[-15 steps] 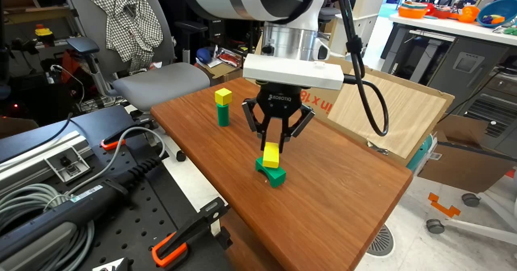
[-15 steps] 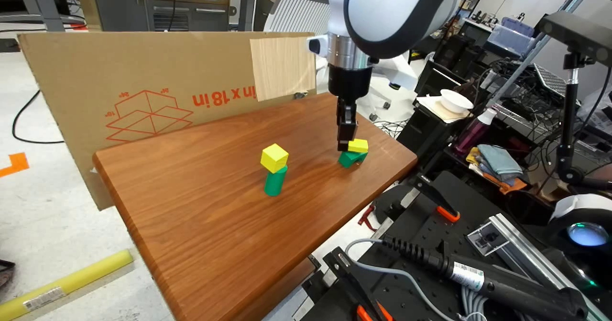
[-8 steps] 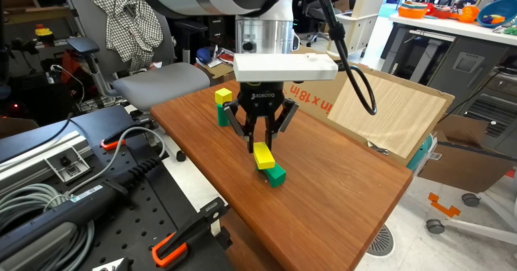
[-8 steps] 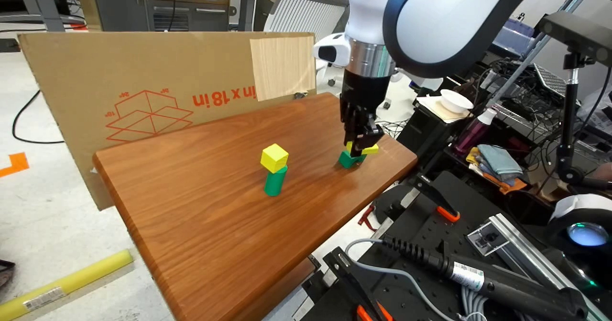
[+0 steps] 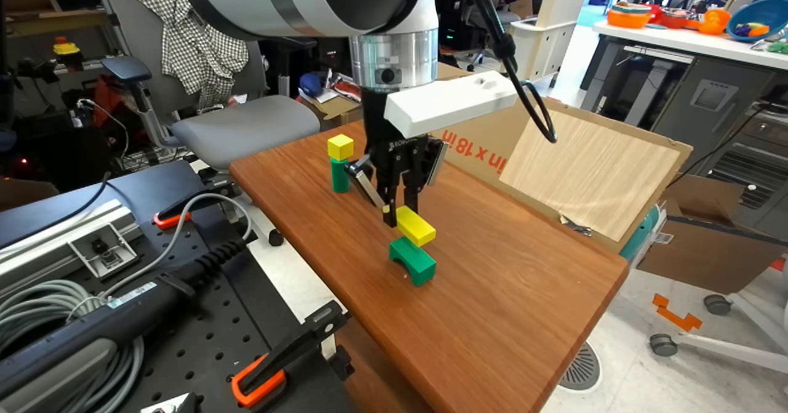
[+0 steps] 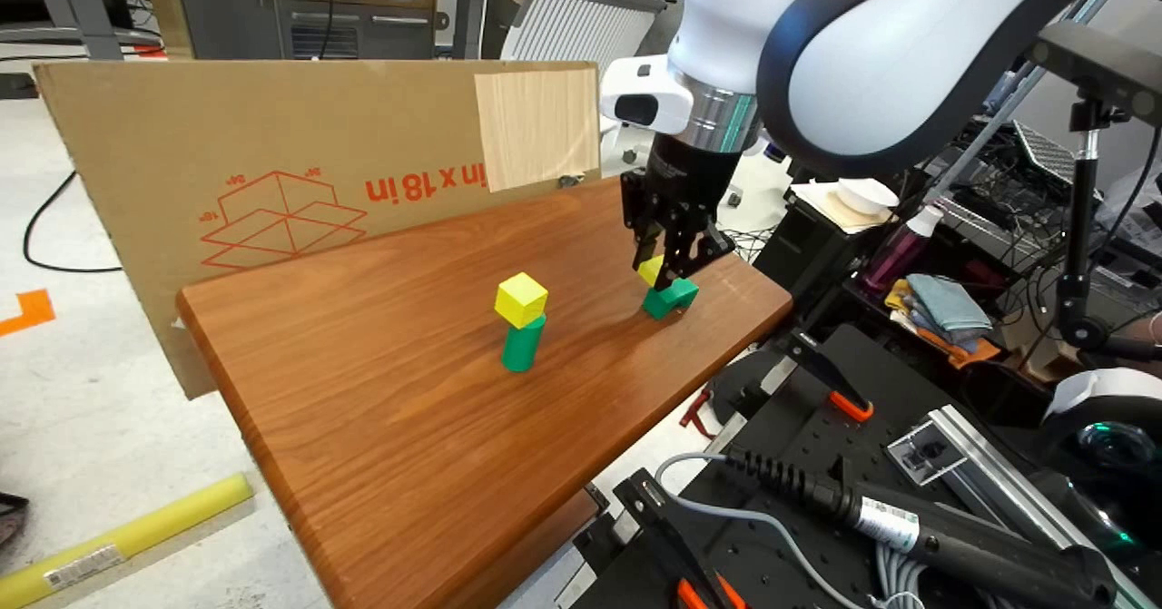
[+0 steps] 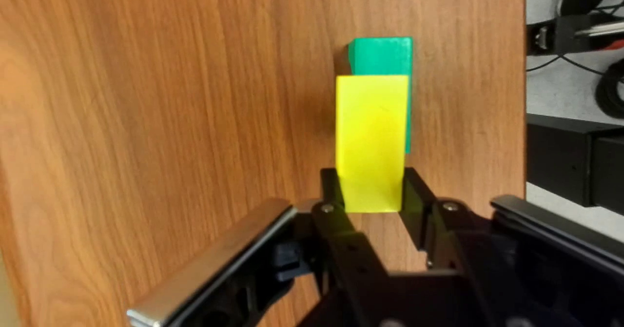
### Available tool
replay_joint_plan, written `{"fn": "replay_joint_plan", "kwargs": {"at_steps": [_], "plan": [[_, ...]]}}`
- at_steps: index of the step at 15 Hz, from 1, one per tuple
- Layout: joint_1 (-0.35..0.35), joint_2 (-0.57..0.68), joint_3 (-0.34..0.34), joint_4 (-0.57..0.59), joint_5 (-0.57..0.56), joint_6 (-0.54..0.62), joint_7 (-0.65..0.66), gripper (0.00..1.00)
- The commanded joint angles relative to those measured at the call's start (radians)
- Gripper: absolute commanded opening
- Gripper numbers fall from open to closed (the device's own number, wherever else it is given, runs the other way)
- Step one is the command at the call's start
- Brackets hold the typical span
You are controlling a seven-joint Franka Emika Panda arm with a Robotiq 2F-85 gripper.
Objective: Move the rectangular block backward, place the yellow rectangular block above it, then place the yellow cube at the top of the stack
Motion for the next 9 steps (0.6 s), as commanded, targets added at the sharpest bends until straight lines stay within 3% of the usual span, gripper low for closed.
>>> {"fn": "replay_joint_plan", "kwargs": {"at_steps": [1,5,9], "plan": [[-0.045,-0.014,0.012,-0.039,-0.004,0.083,-0.128,0.08],[-0.076,-0.007,0.013,-0.052,0.034,0.113,-0.184,0.08],[-0.073,0.003,-0.005,-0.051,0.04,0.117,-0.16,0.08]]}}
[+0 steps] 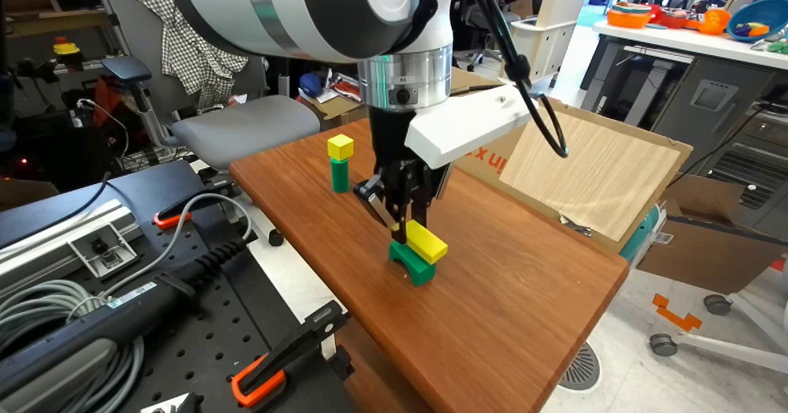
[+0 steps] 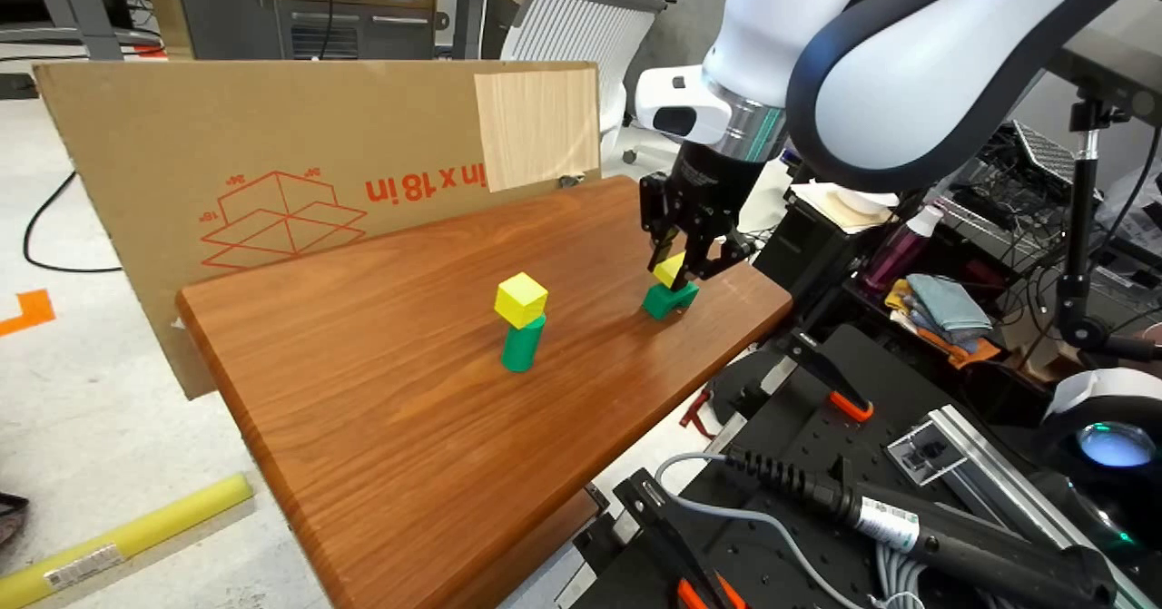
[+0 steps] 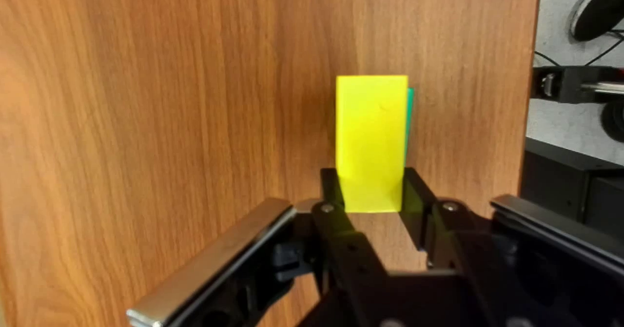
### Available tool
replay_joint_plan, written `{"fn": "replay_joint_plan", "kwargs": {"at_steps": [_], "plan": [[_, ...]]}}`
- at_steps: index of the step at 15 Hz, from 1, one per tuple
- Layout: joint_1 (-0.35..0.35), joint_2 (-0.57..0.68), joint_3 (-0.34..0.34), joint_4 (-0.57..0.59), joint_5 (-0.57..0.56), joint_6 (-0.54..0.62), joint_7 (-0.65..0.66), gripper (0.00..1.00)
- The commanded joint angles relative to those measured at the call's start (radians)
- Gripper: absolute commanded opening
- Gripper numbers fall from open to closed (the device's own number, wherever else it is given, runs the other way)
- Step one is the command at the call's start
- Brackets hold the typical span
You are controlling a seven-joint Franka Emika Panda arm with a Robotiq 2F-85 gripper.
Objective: Move the rectangular block backward, place the yellow rectangular block above it, then place the yellow cube at the top of the stack
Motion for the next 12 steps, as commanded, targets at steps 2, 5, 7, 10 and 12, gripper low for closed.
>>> {"fn": "replay_joint_plan", "kwargs": {"at_steps": [2,5,7,10,12], "plan": [[0.003,0.009,-0.012,-0.006,0.021,0.027,0.001,0.08],[0.006,0.018,-0.015,-0.001,0.017,0.032,0.009,0.08],[0.014,0.023,-0.023,0.0,0.01,0.035,0.021,0.08],[0.012,0.026,-0.024,-0.002,0.011,0.035,0.024,0.08],[0.014,0.031,-0.028,-0.001,0.01,0.03,0.029,0.08]]}}
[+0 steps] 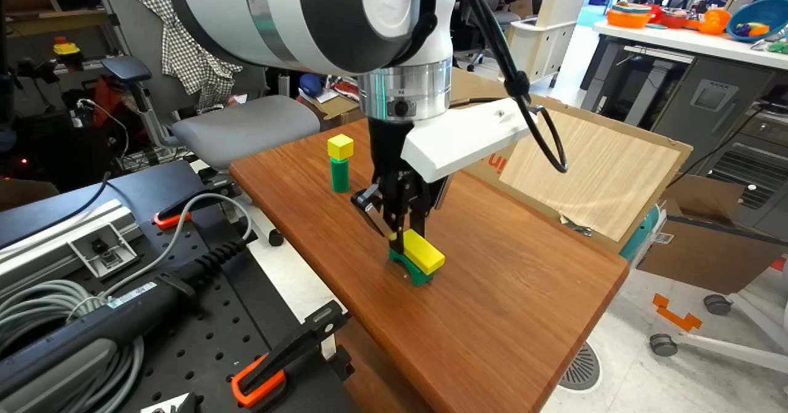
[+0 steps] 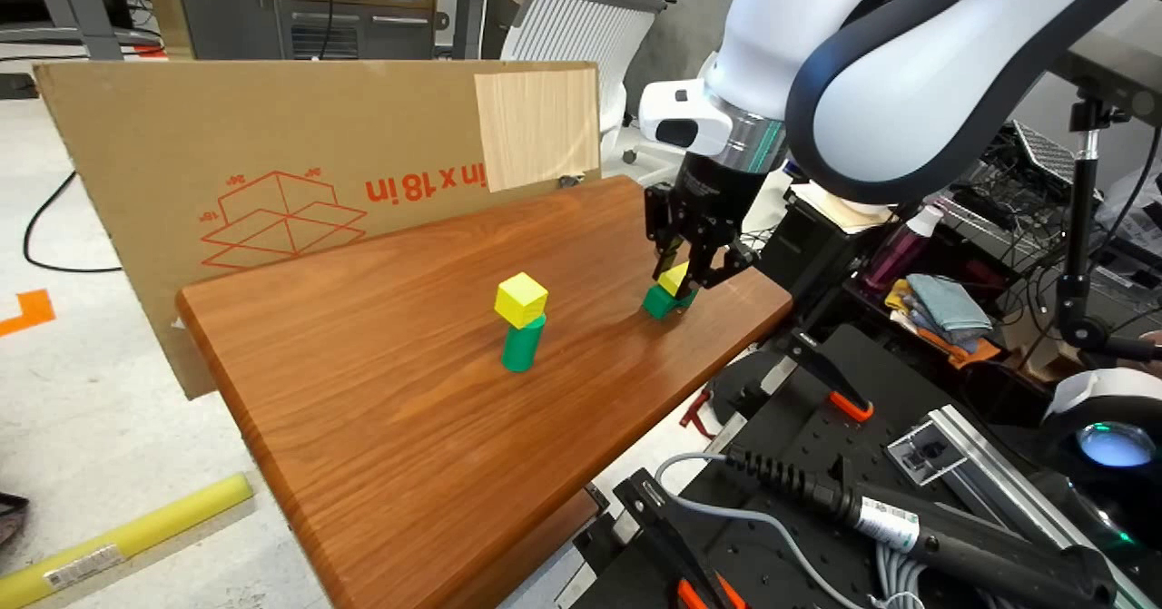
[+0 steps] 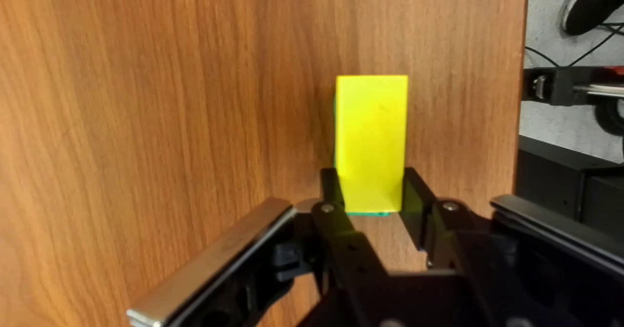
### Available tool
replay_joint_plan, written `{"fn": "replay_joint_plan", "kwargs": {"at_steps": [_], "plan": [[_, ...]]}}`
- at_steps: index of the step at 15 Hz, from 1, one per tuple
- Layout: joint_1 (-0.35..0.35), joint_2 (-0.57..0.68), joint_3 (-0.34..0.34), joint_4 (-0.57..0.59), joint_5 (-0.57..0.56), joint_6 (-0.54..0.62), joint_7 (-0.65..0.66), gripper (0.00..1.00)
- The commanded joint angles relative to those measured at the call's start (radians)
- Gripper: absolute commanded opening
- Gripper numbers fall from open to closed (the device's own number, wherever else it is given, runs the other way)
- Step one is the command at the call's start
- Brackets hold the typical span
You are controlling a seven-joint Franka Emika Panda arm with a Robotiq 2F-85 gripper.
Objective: Move the rectangular block backward, place the yellow rectangular block above it, then place the yellow cube at the top of the stack
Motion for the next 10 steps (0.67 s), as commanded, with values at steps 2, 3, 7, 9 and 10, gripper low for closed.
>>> {"fn": "replay_joint_plan", "kwargs": {"at_steps": [2,3,7,9,10], "plan": [[0.023,0.016,-0.027,0.004,0.005,0.02,0.033,0.59],[0.024,0.017,-0.029,0.004,0.006,0.019,0.042,0.65],[0.02,-0.004,-0.014,-0.005,0.04,0.003,0.104,0.94],[0.009,-0.033,0.008,-0.025,0.081,-0.014,0.14,1.0],[0.004,-0.046,0.019,-0.039,0.102,-0.004,0.154,1.0]]}}
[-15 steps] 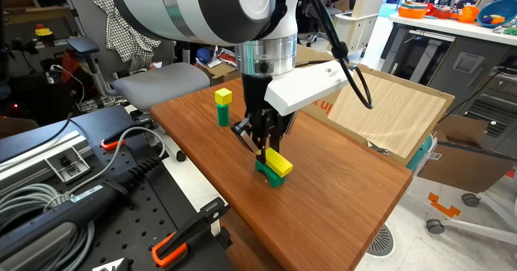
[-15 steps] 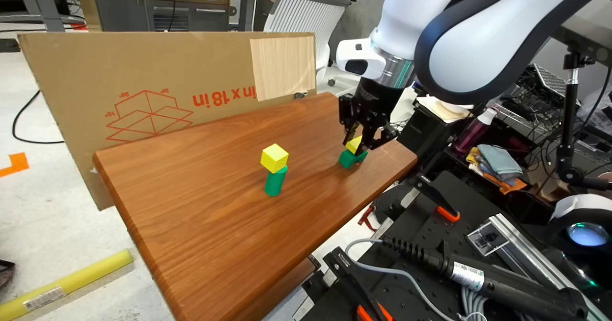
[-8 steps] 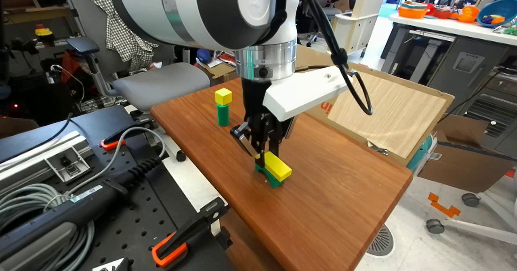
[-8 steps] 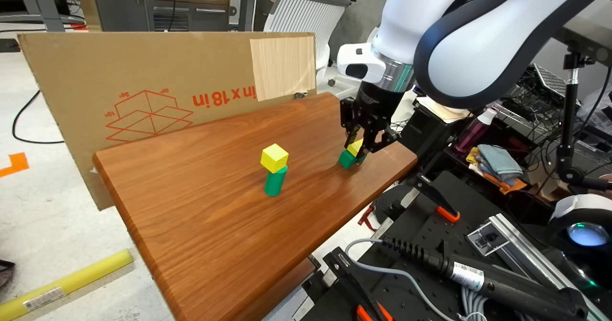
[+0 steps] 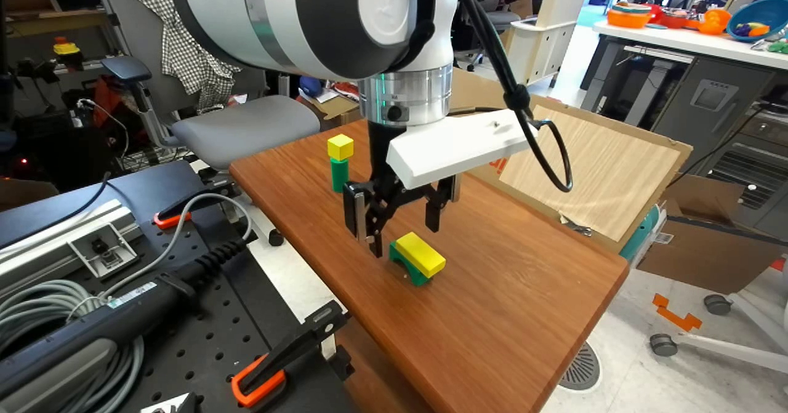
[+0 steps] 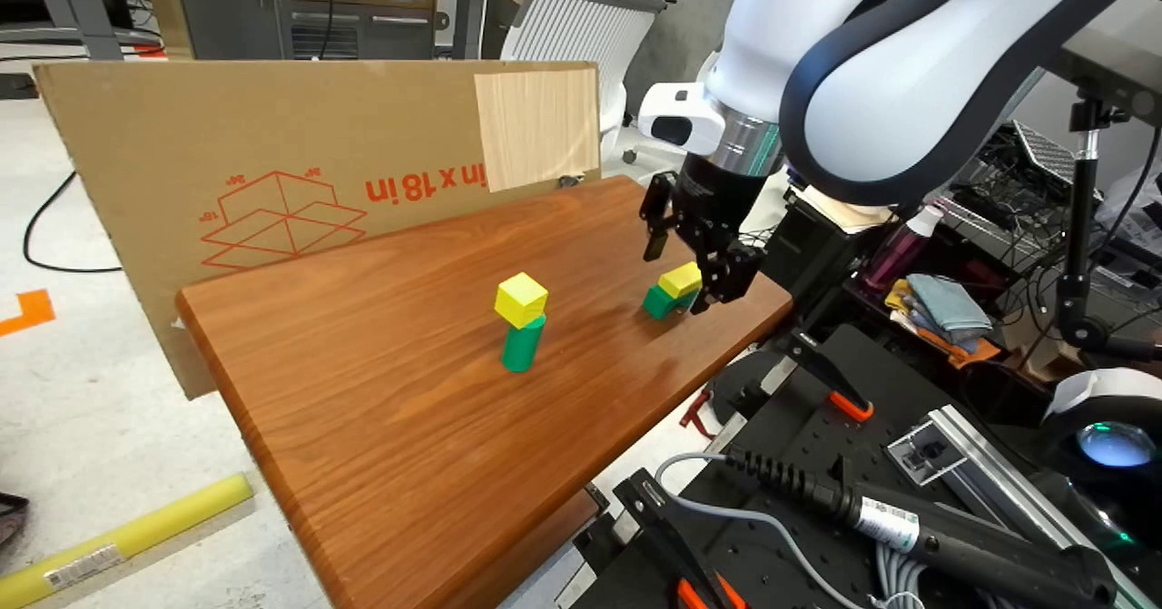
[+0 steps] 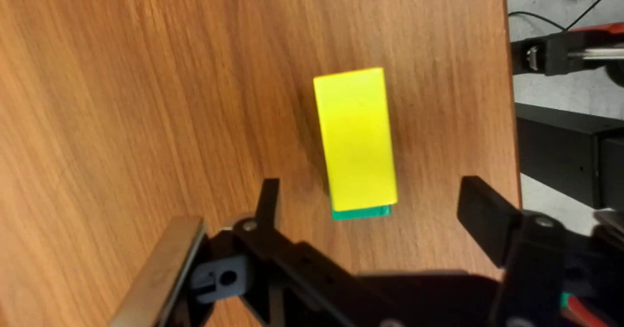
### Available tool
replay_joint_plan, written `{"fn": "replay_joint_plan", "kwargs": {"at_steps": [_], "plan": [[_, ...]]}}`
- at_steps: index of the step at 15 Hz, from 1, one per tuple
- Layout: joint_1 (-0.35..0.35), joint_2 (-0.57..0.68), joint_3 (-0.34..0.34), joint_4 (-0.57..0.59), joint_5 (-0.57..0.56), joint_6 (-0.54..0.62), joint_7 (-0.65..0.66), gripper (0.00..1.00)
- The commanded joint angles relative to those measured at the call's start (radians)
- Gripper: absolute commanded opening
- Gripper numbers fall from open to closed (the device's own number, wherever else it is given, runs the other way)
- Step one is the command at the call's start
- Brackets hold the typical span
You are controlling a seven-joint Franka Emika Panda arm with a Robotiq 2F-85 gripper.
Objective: Move the rectangular block backward, place the yellow rectangular block above it, then place the yellow cube at the top of the stack
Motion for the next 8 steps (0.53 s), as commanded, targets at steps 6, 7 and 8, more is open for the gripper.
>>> {"fn": "replay_joint_plan", "kwargs": {"at_steps": [6,7,8], "plan": [[0.058,-0.086,0.022,-0.058,0.084,-0.008,0.2,1.0],[0.075,-0.092,0.019,-0.056,0.097,-0.031,0.264,1.0],[0.088,-0.097,0.018,-0.057,0.108,-0.043,0.318,1.0]]}}
